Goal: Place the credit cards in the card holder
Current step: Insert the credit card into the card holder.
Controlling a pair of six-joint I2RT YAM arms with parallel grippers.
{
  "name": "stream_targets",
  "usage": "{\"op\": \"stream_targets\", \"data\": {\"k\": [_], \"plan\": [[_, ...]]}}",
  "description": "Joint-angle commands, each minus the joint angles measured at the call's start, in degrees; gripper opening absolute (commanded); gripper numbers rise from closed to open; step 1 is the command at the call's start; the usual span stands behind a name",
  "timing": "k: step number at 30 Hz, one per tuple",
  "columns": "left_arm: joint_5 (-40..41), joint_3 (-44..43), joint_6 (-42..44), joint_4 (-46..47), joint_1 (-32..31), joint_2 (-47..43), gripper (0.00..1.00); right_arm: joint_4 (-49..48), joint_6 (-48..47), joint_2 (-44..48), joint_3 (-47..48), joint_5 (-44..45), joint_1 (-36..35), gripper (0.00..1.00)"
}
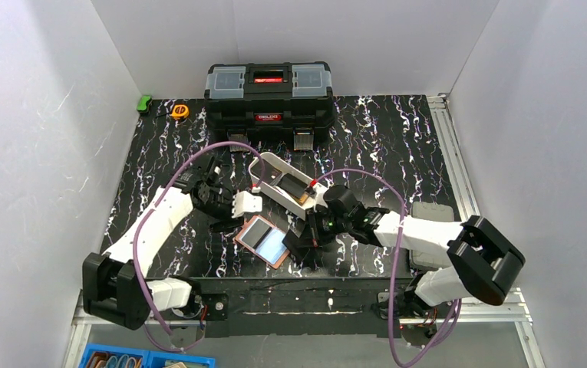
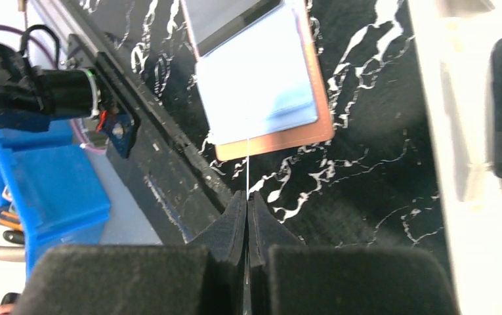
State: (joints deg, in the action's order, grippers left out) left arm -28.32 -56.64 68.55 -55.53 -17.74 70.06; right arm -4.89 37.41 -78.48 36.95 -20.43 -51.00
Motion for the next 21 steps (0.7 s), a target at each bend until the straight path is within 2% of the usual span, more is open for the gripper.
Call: {"op": "stream_targets", "data": {"k": [1, 11, 17, 21], "plan": [[4.07, 3.22, 4.19, 4.67, 0.18, 2.35, 0.44, -1.03, -0.77, -1.09, 0.92, 4.80, 1.44, 0.01], [7.71, 6.53, 3.12, 19.71, 0.16, 11.11, 0.43, 1.09, -3.85, 1.84, -1.35, 4.85, 12.04, 0.01], [6.44, 5.88, 3.39, 20.91, 0.21, 15.20, 0.43, 3.79, -6.98, 2.28, 0.95, 6.18, 14.79, 0.01], [6.85, 6.63, 4.66, 20.79, 0.18, 16.29, 0.42, 2.33, -6.78, 3.97, 0.40, -0.70, 14.07, 0.01]]}}
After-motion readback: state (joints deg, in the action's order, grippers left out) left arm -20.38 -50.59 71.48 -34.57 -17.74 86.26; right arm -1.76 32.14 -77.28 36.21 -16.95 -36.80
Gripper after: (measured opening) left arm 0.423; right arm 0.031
